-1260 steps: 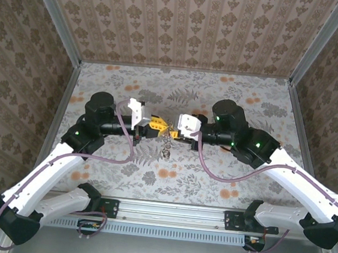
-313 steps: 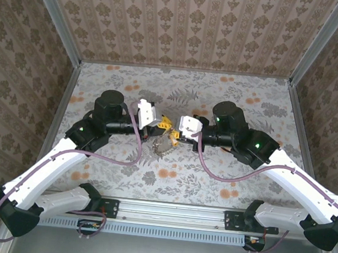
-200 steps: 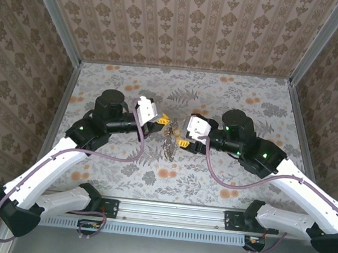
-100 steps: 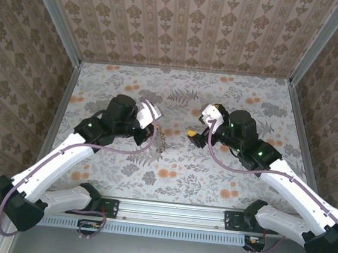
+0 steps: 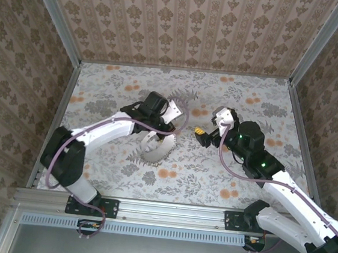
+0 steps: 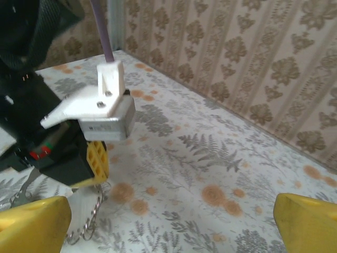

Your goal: Put the keys on the keyring

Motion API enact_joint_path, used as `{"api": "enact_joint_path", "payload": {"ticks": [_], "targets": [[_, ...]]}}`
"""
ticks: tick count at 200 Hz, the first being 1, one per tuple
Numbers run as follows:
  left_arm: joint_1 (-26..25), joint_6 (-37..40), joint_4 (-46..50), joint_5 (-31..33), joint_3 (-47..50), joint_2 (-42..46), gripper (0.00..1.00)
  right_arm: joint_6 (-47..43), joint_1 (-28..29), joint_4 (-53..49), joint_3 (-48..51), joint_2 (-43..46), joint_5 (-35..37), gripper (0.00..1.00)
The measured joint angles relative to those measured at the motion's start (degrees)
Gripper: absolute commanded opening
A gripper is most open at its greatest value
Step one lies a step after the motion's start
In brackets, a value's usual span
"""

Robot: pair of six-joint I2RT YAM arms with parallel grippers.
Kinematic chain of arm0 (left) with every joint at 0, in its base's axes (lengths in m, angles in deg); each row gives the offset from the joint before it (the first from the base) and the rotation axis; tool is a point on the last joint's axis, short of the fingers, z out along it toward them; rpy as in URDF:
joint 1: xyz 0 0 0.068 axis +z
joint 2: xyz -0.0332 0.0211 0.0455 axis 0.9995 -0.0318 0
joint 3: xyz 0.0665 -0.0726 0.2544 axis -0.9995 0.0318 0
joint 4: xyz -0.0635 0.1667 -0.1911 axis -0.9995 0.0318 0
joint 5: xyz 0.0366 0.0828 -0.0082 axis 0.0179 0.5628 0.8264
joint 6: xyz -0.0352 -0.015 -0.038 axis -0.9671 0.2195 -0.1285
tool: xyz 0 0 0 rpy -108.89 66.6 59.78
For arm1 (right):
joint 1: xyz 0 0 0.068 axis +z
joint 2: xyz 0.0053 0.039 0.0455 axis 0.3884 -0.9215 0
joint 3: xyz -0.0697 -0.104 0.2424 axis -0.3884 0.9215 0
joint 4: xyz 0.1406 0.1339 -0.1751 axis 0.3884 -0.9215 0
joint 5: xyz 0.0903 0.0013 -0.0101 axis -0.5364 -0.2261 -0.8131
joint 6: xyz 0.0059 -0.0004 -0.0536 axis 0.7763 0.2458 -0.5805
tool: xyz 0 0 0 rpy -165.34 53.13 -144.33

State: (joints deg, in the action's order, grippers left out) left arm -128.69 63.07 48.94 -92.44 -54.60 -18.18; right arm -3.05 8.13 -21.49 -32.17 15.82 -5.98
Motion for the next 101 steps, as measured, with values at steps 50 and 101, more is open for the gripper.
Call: {"api": "enact_joint_path", "payload": {"ticks": [50, 101], "targets": [[-1.0, -3.9, -6.1, -1.6, -7.1, -16.3, 0.05, 4.6, -4.7, 2.5, 3.1, 0.0, 4.3, 1.00], [-1.6, -6.0, -6.5, -2.6, -7.1, -17.0, 0.52, 6.9, -6.4, 3.8, 5.7, 0.6, 6.1, 1.00]]}}
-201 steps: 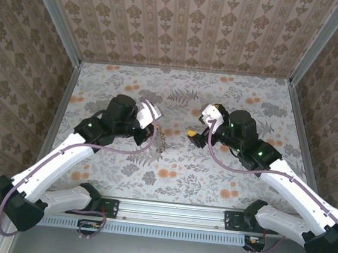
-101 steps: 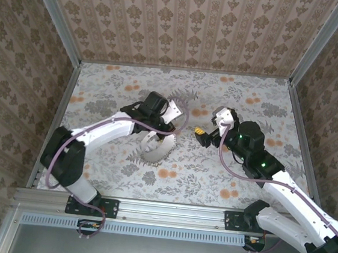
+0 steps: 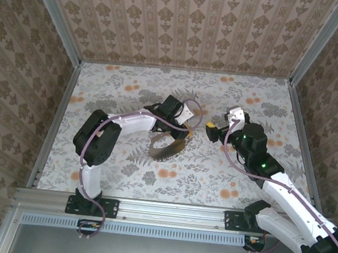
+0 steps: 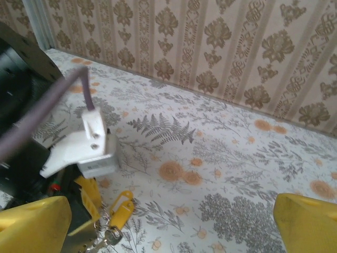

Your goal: Put the keys on the keyring

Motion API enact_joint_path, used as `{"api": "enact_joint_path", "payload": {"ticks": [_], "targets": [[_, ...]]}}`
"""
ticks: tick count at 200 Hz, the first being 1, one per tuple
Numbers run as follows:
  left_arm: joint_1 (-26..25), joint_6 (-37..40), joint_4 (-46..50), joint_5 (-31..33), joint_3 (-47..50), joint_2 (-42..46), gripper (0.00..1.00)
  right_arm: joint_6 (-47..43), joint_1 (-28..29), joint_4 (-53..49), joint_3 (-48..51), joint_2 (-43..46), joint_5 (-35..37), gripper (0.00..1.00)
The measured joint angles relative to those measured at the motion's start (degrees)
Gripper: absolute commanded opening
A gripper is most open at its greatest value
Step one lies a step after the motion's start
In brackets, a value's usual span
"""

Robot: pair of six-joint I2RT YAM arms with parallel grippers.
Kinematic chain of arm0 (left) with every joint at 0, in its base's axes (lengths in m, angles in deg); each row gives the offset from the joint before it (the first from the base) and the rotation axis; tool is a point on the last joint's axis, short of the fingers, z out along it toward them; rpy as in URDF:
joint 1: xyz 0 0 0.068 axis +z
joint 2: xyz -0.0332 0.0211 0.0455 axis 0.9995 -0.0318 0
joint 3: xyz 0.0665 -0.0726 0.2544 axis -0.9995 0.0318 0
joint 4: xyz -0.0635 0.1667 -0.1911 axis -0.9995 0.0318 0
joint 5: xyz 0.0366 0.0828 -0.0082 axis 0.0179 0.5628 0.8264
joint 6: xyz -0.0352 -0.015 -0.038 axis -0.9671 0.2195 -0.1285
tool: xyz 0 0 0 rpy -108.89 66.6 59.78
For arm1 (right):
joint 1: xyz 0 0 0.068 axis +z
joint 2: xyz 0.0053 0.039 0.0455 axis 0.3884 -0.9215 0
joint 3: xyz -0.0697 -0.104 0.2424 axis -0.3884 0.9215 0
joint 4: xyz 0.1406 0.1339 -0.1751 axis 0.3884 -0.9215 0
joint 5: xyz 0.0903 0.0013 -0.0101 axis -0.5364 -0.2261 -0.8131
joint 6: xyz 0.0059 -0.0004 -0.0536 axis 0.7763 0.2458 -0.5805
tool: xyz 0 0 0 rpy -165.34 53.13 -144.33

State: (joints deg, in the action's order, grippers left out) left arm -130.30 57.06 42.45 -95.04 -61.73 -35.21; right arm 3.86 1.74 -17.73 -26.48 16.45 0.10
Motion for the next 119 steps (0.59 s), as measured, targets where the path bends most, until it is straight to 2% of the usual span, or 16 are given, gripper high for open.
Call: {"api": "enact_joint_path", "payload": {"ticks": [3, 8, 26, 47, 50, 55, 57, 75, 96, 119], "targets": [[0.0, 0.0, 0.0, 0.0, 0.1, 0.5, 0.60, 0.1, -0.1, 0.0, 0.1, 0.0, 0.1, 1.00], [0.0, 0.3, 0.1, -0.1, 0.2, 1.5, 0.64, 0.3, -0.3, 0.0, 0.3, 0.0, 0.2, 1.00], [-0.1, 0.0, 0.1, -0.5, 2.1, 7.3, 0.69, 0.9, -0.8, 0.2, 0.9, 0.2, 0.4, 1.00], [-0.3, 0.5, -0.5, -1.0, 5.8, 18.2, 0.79, 1.1, -1.4, 0.5, 1.8, 0.3, 0.9, 1.00], [-0.3, 0.7, -0.9, -1.0, 6.5, 19.7, 0.83, 1.1, -1.6, 0.6, 1.9, 0.3, 1.0, 1.00], [-0.4, 1.1, -1.6, -0.9, 7.8, 22.7, 0.97, 1.1, -1.8, 0.9, 2.3, 0.3, 1.2, 1.00], [-0.4, 0.9, -2.1, -0.7, 8.4, 23.8, 0.99, 1.1, -1.9, 1.0, 2.4, 0.3, 1.3, 1.00], [-0.3, 1.5, -6.3, 1.7, 14.6, 33.9, 1.00, 1.0, -2.6, 3.4, 4.5, 0.3, 2.7, 1.00], [0.8, 1.1, -13.7, 10.0, 25.8, 44.2, 1.00, 0.9, -5.0, 7.6, 8.0, -1.1, 3.6, 1.00], [5.1, -0.2, -17.5, 18.4, 35.3, 49.1, 1.00, 1.4, -10.0, 11.2, 9.8, -5.1, 3.7, 1.00]]}}
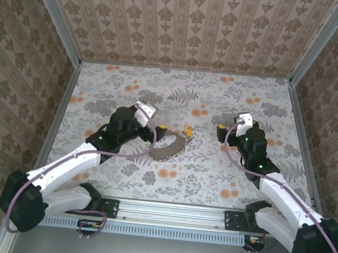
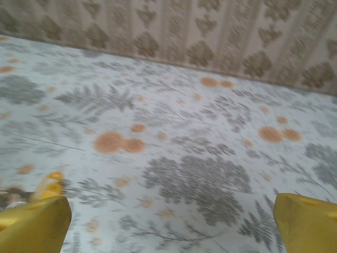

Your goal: Put the keys on the keyring

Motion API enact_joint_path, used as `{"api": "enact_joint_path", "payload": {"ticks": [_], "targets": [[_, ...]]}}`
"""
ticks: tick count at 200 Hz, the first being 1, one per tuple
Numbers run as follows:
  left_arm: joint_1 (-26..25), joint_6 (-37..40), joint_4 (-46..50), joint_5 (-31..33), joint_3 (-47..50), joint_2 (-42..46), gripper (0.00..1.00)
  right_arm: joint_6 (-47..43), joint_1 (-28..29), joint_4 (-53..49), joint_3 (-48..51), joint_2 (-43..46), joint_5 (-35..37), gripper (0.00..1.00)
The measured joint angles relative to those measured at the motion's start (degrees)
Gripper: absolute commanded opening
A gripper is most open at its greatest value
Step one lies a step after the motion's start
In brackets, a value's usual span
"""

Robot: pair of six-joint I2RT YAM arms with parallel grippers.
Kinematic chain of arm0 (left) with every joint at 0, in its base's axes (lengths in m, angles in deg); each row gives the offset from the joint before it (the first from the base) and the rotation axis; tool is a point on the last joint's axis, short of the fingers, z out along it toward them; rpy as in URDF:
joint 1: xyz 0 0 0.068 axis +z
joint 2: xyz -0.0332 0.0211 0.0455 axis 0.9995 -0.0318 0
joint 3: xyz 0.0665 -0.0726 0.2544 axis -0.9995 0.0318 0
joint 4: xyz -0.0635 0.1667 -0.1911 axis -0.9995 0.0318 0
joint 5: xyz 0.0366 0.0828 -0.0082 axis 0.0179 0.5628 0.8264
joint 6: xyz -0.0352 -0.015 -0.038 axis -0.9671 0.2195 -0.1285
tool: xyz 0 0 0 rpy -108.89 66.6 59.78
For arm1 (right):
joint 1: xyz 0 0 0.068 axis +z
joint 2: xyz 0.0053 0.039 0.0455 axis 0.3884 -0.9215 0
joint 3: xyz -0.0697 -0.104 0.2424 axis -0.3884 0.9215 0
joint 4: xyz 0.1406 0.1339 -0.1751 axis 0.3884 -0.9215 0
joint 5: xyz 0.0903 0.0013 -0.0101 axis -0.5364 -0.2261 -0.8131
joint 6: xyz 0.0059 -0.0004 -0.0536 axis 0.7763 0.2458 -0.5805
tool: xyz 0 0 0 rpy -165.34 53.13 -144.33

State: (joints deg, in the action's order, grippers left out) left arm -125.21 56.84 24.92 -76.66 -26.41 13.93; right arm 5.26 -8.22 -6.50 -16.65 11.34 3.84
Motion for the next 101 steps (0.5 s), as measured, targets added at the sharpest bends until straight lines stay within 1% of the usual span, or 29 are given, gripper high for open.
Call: {"api": "enact_joint_path", "payload": {"ticks": [30, 44, 73, 101], "targets": [[7.8, -2.3, 0.4, 12.7, 1.7, -2.8, 1.00, 2.0, -7.0, 7.1, 0.7, -7.1, -0.2, 1.00], [11.1, -3.5, -0.4, 16.9, 2.0, -4.0, 1.00, 2.4, -8.9, 10.9, 1.2, -11.2, -0.2, 1.00], [17.3, -6.1, -3.8, 21.3, 2.9, -6.6, 1.00, 2.4, -10.7, 20.3, 3.4, -20.6, -1.1, 1.00], [21.0, -6.7, -8.4, 23.5, 2.7, -13.4, 1.00, 2.4, -11.5, 28.1, 3.7, -30.3, -1.8, 1.00]]}}
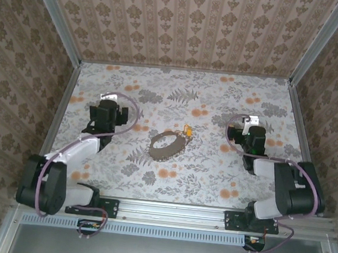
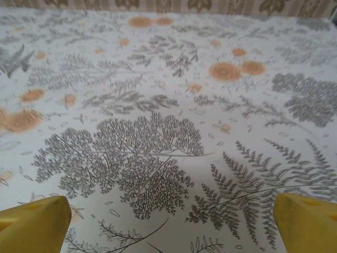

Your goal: Put the keys on the keyring

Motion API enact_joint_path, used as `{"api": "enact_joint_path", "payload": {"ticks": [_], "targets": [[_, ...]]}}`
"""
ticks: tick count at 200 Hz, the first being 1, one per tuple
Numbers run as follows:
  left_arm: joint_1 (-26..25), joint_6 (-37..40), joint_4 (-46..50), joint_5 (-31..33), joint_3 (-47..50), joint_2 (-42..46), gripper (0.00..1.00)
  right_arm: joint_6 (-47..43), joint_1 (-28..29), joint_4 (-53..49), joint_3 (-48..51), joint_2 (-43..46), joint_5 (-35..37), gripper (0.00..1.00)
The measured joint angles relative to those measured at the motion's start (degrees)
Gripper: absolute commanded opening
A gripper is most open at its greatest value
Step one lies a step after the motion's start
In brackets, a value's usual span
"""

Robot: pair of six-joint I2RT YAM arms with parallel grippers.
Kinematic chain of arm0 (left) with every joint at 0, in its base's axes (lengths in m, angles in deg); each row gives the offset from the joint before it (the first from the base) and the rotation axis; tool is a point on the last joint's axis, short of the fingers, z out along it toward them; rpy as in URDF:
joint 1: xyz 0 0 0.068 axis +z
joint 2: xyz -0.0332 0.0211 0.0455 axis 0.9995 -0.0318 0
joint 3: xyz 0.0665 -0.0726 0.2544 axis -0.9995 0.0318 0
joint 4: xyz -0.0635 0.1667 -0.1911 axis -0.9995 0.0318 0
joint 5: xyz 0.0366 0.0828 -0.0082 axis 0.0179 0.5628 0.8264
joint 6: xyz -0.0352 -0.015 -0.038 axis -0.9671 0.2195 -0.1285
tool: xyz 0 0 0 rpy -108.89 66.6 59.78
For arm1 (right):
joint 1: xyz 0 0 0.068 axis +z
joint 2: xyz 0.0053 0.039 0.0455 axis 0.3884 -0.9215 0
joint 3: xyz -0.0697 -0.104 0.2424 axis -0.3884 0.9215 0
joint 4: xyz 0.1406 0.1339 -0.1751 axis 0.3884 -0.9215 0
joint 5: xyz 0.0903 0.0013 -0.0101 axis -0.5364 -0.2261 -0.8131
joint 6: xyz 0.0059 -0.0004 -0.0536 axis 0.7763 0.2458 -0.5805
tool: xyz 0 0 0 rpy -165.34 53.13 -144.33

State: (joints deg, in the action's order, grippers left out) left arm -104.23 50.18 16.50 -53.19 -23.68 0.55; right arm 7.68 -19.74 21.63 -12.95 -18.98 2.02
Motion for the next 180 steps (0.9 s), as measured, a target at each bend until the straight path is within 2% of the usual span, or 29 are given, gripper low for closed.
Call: {"api": "enact_joint_path", "payload": {"ticks": [50, 115, 150, 180], "targets": [[4.6, 4.0, -6.6, -0.5, -1.8, -8.2, 1.00, 0.9, -1.6, 2.8, -0.4, -2.4, -0.1, 1.00], [7.6, 5.0, -7.6, -1.3, -2.4, -7.1, 1.00, 1.4, -1.6, 3.7, -0.5, -2.4, -0.1, 1.00], [9.3, 6.8, -18.9, -2.9, 4.3, -10.2, 1.00, 1.4, -1.6, 3.7, -0.5, -2.4, -0.1, 1.00], [12.1, 6.8, -21.2, -6.3, 7.7, -13.0, 1.00, 1.5, -1.6, 3.8, -0.5, -2.4, -0.1, 1.00]]}}
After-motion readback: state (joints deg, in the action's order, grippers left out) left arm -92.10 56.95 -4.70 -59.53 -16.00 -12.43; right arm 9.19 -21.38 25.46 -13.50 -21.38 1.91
